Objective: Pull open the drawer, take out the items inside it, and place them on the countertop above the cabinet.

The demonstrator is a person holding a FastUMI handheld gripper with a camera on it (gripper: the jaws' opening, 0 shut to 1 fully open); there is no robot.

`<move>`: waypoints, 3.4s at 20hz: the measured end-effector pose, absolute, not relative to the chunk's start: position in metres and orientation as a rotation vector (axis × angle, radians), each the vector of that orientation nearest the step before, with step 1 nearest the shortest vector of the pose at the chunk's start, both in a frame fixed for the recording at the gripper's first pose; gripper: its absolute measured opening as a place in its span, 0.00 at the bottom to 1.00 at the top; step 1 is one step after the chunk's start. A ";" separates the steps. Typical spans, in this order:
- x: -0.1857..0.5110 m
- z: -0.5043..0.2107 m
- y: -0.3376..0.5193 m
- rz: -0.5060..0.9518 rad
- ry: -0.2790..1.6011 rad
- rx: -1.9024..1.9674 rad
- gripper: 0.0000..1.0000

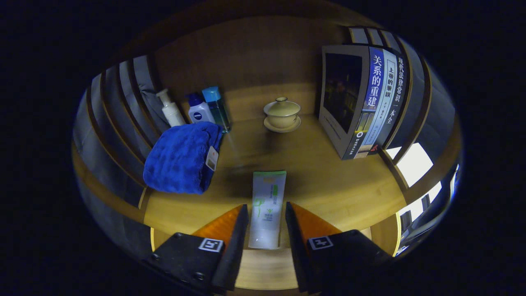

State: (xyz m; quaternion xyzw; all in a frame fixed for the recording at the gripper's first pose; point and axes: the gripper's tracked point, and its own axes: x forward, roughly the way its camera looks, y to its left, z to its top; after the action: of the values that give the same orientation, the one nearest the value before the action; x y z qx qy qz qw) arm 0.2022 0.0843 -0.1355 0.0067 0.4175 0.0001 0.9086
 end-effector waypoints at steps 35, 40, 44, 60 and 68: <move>-0.020 -0.113 0.085 0.056 0.326 0.028 0.99; -0.064 -0.121 0.081 0.048 0.274 0.003 0.98; -0.084 -0.142 0.078 0.050 0.295 -0.024 0.99; -0.070 -0.184 0.069 0.024 0.327 -0.063 0.98; -0.026 -0.186 0.071 0.024 0.328 -0.039 0.98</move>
State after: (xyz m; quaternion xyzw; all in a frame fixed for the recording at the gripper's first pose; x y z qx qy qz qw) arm -0.0257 0.0709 -0.1857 -0.0193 0.1635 0.0120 0.9863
